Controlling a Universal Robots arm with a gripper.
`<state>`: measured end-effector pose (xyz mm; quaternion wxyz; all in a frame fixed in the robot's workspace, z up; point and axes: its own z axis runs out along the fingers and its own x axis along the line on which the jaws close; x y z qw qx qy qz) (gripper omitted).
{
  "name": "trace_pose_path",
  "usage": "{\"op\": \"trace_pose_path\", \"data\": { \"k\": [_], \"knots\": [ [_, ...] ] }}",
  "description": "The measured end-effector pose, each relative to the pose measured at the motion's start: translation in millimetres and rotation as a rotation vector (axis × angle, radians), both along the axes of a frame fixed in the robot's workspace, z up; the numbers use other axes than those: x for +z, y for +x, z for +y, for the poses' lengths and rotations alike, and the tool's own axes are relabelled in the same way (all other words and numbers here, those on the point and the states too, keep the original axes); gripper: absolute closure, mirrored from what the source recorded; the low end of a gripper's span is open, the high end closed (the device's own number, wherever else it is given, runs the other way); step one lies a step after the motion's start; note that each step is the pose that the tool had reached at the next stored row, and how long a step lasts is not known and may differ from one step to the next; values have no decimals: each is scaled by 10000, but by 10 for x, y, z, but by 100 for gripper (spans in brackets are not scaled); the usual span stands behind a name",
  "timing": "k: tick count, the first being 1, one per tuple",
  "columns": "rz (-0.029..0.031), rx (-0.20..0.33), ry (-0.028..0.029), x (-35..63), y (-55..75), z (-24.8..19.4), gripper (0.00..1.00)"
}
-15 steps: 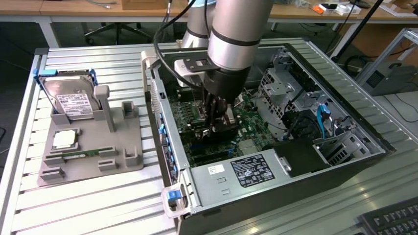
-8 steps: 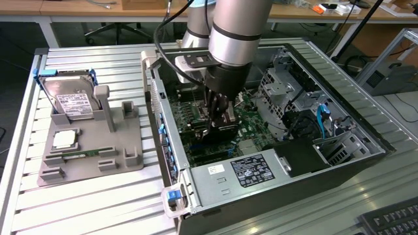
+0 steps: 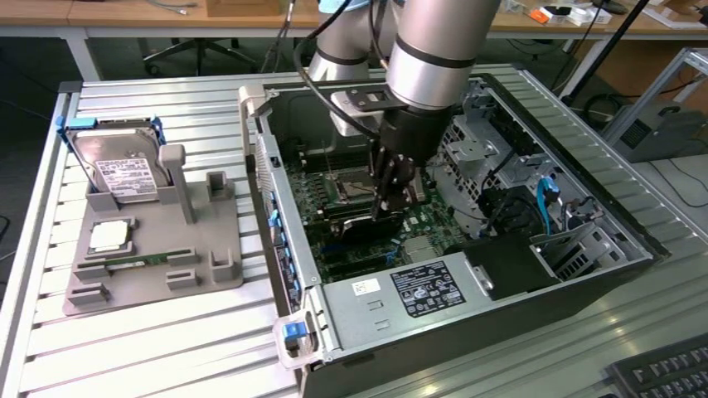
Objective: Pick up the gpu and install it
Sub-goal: 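Insert the gpu into the slot, then press down on the gpu until it lock into place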
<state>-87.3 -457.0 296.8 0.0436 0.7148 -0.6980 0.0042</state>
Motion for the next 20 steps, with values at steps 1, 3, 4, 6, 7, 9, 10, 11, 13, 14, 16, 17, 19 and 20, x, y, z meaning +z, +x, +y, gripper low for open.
{"op": "trace_pose_path", "data": {
  "k": [1,3,4,6,7,9,10,11,13,14,16,17,19,20],
  "knots": [
    [46,2,13,-1,60,0,89],
    [127,2,43,-1,160,0,89],
    [147,3,48,-1,186,0,89],
    [154,3,48,-1,194,-1,89],
    [155,2,47,-1,194,0,89],
    [155,3,48,-1,194,0,89],
    [155,2,47,-1,194,0,89],
    [155,2,47,0,194,0,89],
    [155,2,47,-1,194,0,89],
    [156,2,47,-1,194,0,89],
    [155,3,48,-4,164,3,89],
    [155,3,48,-8,134,12,89],
    [153,2,47,-12,81,21,89],
    [152,2,47,-16,48,25,89]
  ]
}}
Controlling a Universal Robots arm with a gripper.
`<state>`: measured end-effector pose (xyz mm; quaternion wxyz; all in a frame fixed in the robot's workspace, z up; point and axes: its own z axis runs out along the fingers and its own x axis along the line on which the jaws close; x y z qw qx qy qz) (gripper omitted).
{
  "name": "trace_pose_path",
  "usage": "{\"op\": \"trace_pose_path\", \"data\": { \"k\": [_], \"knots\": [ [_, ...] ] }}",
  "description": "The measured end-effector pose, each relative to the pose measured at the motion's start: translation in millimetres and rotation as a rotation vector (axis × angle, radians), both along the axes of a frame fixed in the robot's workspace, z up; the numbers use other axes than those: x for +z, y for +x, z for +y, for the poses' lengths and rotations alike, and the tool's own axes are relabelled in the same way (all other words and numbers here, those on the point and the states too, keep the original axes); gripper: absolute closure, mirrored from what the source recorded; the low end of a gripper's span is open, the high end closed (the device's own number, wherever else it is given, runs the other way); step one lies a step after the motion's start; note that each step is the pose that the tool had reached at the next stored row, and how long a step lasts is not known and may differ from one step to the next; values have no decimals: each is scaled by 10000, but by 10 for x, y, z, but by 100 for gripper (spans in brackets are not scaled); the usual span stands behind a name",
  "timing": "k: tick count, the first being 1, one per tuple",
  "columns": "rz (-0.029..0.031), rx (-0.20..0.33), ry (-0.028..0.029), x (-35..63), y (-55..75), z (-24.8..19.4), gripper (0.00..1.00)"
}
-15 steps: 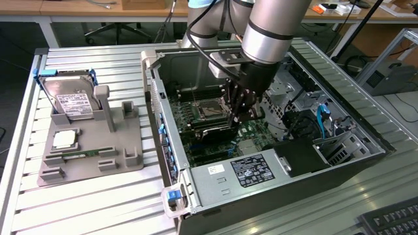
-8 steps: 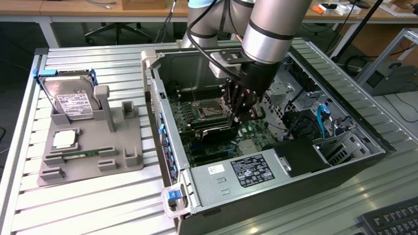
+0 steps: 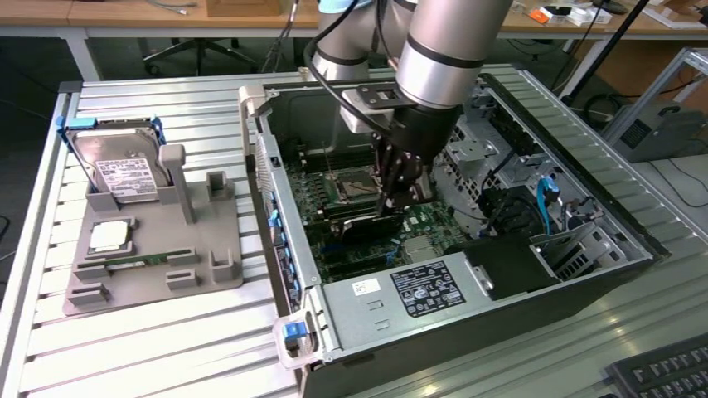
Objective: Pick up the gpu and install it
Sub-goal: 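Press down on the gpu until it lock into place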
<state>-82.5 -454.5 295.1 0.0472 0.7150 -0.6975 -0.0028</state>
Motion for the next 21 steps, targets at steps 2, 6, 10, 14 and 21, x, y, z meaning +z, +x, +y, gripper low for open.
{"op": "trace_pose_path", "data": {
  "k": [2,6,10,14,21],
  "knots": [
    [-4,0,1,-8,-62,8,89],
    [-8,1,1,-22,-184,59,89],
    [-15,0,0,-42,-319,102,89],
    [-19,0,1,-69,-434,124,89],
    [-19,-1,2,-118,-493,187,89]
  ]
}}
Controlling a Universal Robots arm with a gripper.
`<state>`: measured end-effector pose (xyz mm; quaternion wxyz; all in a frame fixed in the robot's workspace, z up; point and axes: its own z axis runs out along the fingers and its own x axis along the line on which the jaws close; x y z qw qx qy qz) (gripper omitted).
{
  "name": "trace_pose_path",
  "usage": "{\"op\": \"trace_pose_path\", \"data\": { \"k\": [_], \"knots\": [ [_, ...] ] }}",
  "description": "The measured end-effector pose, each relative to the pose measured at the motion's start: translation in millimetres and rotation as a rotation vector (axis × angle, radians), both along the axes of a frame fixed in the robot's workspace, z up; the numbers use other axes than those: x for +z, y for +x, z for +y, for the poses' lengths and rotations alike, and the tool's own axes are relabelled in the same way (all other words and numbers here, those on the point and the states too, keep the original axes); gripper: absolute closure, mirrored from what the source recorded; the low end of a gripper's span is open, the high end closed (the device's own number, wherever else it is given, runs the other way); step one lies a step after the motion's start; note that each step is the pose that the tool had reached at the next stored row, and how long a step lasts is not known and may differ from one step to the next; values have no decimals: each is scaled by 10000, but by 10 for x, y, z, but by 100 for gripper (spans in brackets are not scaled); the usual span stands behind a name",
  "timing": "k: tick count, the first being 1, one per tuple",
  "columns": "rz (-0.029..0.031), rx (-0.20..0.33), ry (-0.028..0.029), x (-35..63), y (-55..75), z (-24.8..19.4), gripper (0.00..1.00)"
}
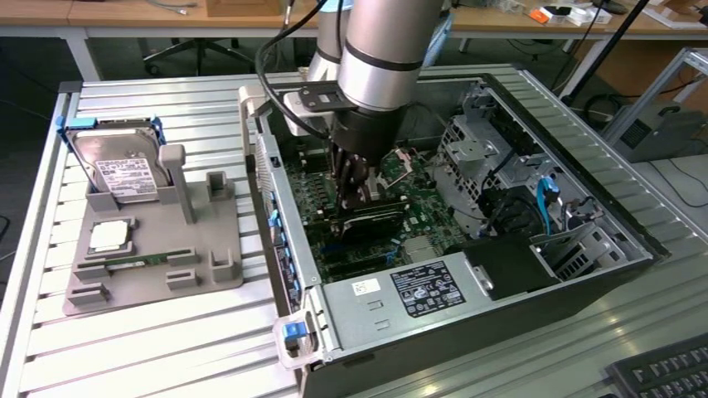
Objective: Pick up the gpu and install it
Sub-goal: 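Press down on the gpu until it lock into place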
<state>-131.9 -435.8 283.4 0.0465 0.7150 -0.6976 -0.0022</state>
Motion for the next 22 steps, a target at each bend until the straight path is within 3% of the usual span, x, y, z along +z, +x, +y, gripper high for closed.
{"op": "trace_pose_path", "data": {
  "k": [6,22],
  "knots": [
    [0,1,-1,-36,-84,1,89],
    [1,1,-4,-125,-98,1,89]
  ]
}}
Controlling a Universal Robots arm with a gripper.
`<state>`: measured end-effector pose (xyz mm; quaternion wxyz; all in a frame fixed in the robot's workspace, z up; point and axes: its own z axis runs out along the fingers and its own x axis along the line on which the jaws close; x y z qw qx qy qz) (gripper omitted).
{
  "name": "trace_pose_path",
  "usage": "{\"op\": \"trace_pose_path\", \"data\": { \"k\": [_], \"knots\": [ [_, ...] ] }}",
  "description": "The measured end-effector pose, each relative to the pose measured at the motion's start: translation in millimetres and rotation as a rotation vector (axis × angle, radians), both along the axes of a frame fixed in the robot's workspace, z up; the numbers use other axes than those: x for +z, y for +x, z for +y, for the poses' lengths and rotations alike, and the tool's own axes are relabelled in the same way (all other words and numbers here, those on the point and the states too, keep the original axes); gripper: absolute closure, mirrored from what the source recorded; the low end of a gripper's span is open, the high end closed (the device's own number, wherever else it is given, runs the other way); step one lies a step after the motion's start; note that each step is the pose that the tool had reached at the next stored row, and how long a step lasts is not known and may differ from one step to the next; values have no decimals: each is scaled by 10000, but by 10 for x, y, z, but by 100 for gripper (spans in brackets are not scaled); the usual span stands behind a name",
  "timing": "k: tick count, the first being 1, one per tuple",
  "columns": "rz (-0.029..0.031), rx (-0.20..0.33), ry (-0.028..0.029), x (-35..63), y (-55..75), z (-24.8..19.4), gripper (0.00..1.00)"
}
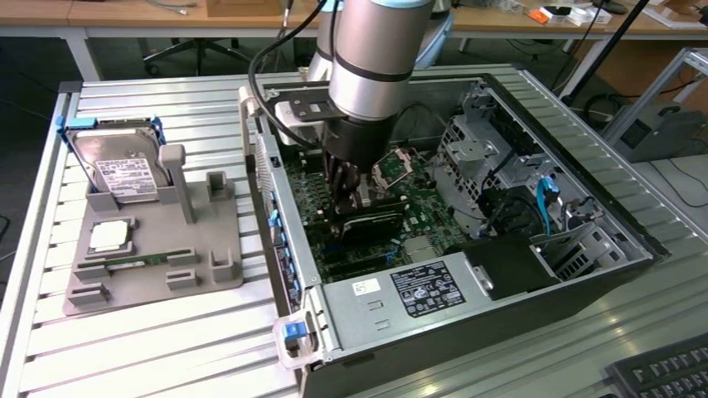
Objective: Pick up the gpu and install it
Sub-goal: 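Press down on the gpu until it lock into place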
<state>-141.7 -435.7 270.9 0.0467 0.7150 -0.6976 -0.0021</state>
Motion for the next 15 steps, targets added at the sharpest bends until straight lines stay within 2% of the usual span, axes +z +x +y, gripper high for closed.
{"op": "trace_pose_path", "data": {
  "k": [7,12,13,15],
  "knots": [
    [-13,-2,14,5,0,2,89],
    [-29,-1,3,125,-3,1,89],
    [-45,-3,2,143,-10,1,89],
    [-123,-1,4,175,-47,0,89]
  ]
}}
